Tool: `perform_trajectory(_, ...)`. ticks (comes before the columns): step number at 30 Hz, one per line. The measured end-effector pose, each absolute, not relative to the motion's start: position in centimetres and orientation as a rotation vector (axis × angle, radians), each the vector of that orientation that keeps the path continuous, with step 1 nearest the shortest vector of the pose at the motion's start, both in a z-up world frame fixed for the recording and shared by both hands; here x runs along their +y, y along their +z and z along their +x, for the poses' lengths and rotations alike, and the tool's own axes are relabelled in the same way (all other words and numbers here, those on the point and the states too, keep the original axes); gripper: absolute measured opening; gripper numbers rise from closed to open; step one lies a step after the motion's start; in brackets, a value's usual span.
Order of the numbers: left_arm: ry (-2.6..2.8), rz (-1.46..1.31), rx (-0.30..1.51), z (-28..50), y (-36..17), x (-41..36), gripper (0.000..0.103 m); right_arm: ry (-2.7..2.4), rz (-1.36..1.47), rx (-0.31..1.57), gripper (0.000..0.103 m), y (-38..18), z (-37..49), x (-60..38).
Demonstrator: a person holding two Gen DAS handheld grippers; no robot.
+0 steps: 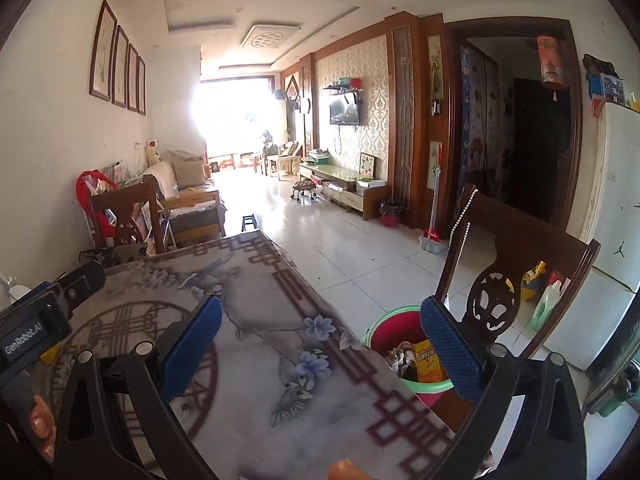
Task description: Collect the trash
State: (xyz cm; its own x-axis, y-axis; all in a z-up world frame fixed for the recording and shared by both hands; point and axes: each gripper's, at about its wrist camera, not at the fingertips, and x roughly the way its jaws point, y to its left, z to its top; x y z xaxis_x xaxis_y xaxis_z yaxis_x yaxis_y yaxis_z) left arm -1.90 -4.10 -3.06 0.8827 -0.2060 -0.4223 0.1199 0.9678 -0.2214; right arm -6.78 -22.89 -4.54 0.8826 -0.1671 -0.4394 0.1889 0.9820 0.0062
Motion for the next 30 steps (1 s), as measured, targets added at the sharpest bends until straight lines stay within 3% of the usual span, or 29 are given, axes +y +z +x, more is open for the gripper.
perform_trajectory(30, -0.136, -0.179, 0.542, -0.3, -4.2, -3.6, 0.098, -0.201, 0.032, 0.491, 0.096, -5.3, -6.8, -23.3)
